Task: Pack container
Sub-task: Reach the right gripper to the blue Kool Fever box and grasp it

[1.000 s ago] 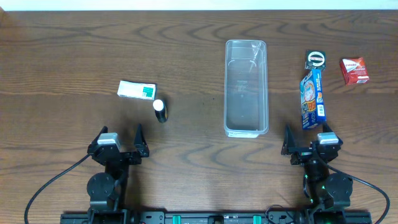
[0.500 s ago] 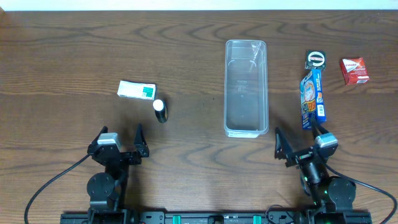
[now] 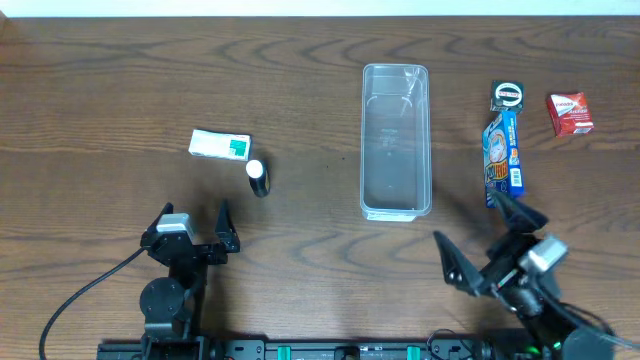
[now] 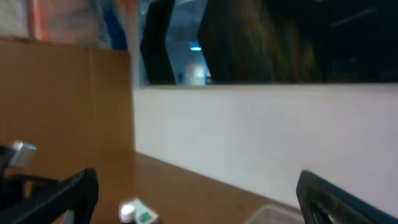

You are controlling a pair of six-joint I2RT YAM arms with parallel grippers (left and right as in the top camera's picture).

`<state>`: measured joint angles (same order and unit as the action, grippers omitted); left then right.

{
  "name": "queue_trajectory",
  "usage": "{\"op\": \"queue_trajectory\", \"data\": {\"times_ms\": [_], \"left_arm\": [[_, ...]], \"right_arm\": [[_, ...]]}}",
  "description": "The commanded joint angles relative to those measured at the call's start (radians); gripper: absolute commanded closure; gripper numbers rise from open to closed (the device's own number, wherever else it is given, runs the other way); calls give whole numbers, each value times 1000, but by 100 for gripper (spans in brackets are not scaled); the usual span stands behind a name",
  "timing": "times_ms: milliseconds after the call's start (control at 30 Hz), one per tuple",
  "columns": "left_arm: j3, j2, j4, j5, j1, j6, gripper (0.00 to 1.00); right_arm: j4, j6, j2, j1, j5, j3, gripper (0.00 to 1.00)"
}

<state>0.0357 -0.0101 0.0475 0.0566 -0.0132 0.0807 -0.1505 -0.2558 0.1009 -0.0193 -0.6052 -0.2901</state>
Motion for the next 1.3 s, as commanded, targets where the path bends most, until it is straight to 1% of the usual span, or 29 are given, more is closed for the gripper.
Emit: {"op": "queue_trajectory", "data": {"times_ms": [0,100,267,400,467,633,767,833,933,1267], "left_arm": [[-32,6,16,11,5,-6,2],[-32,6,16,11,5,-6,2],[-32,6,16,11,5,-6,2],[-32,6,16,11,5,-6,2],[-32,6,16,11,5,-6,2],[-32,6,16,11,5,-6,2],[-32,6,16,11,5,-6,2],[-32,6,16,11,5,-6,2],[-32,6,16,11,5,-6,2],[-32,6,16,11,5,-6,2]], "right_arm": [[207,201,150,45,125,-219,1],[475,271,370,89,240,-441,1],[842,328,771,179,254,-772,1],[1019,342,1037,220,250,-933,1],[1074,343,1147,227,251,-985,1],[1086,343,1323,228,255,-1004,1],[1071,338,1404,231,344,-1004,1],[1049,333,1426,231,408,-1004,1],[1021,286,1437,232,490,-1004,1],[978,288,1472,232,517,-1003,1]]}}
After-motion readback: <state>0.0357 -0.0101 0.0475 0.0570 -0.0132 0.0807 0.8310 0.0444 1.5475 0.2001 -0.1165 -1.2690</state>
